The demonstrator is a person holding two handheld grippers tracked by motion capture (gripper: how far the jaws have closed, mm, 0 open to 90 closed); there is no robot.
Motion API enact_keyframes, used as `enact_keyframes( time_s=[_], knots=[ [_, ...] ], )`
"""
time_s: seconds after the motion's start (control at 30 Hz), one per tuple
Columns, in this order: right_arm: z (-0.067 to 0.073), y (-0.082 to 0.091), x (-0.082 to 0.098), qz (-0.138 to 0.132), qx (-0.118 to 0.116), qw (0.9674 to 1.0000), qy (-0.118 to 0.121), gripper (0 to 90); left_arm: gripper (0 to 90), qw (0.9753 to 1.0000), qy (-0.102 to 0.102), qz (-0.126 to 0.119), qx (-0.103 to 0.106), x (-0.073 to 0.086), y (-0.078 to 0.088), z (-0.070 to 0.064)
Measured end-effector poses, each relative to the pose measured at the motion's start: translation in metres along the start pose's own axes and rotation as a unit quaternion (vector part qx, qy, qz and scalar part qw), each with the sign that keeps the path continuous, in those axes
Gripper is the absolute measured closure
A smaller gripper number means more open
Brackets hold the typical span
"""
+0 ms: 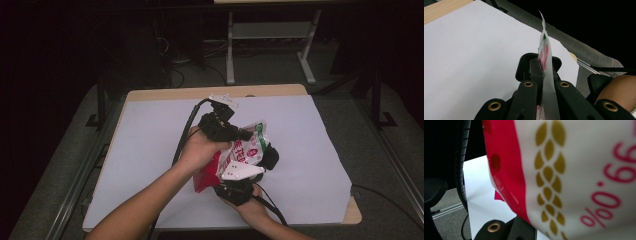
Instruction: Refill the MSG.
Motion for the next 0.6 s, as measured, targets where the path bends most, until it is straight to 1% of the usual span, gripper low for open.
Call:
enact_keyframes(
  time_s=[0.4,0.6],
  knots=[
    [0.0034,-0.0037,-0.0006,-0.001,-0.007,1.0000,-0.001,90.0,90.0,1.0000,0.003,0.003,-0.008,0.0005,-0.0004,0.0013],
    [0.0037,-0.0046,-0.0006,-0.002,-0.010,0.9999,-0.006,90.0,90.0,0.9999,0.005,0.006,-0.013,0.0006,-0.0010,0.0019]
  ],
)
Point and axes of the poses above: each handheld gripper's, and its own axes: y roughly backward along the jaws, x roughly out of its underside, z roughly to its left, the point moved 2 cm from there along -y, roughly forward along the jaws, and after that the axes turned 5 degrees about y, right-handed, at the moved point
